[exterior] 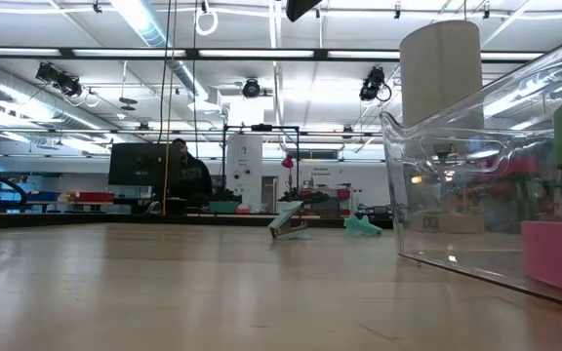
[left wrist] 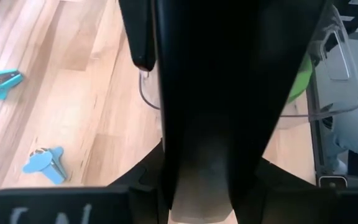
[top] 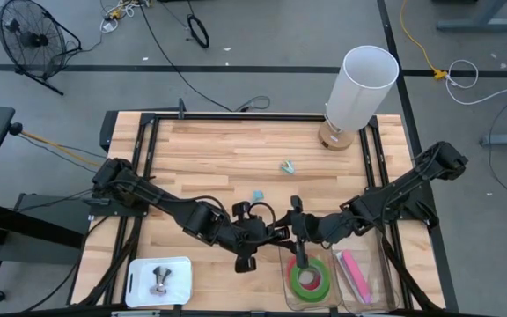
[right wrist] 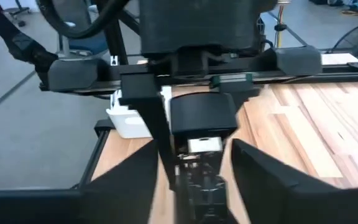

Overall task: Pick and place Stapler, Stapler remover, tape
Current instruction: Put the black stapler into the right transparent bin

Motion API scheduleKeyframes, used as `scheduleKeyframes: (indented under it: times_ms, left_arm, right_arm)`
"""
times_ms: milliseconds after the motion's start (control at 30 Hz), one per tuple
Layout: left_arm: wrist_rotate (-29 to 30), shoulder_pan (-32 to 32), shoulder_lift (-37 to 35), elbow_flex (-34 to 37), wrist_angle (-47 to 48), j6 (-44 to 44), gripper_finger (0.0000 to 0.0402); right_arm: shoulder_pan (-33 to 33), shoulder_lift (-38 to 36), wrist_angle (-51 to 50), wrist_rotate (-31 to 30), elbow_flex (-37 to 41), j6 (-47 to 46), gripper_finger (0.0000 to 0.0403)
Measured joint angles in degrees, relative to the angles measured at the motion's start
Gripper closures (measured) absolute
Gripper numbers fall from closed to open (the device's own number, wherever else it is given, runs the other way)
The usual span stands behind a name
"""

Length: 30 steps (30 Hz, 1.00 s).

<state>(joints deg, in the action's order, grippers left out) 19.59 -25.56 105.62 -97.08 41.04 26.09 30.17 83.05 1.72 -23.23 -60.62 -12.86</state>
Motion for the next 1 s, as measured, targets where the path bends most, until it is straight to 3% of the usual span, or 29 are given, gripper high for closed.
scheduleKeyframes:
  times_ms: [200, 233, 600, 767, 1000]
  left_arm:
    - [-0.5, -0.1, 0.0, 0.0, 0.3, 0.2, 0.0282]
    - [-0.5, -0.1, 0.0, 0.0, 0.4, 0.1, 0.0282]
    - [-0.3, -0.1, 0.0, 0.0, 0.6, 0.2, 0.0281]
    - [0.0, -0.4, 0.0, 0.0, 0.9, 0.3, 0.0248]
    - [0.3, -0.6, 0.0, 0.0, 0.8, 0.3, 0.0276]
  right_arm:
    - [0.0, 0.0, -0.5, 1.4, 0.0, 2.1, 0.036]
    - [0.0, 0.0, -0.5, 1.5, 0.0, 2.8, 0.0365]
    - [0.0, 0.0, -0.7, 2.1, 0.0, 3.7, 0.0365]
    - [0.0, -0.1, -0.7, 2.1, 0.0, 4.5, 0.0365]
    - [0.1, -0.2, -0.9, 2.3, 0.0, 4.6, 0.0365]
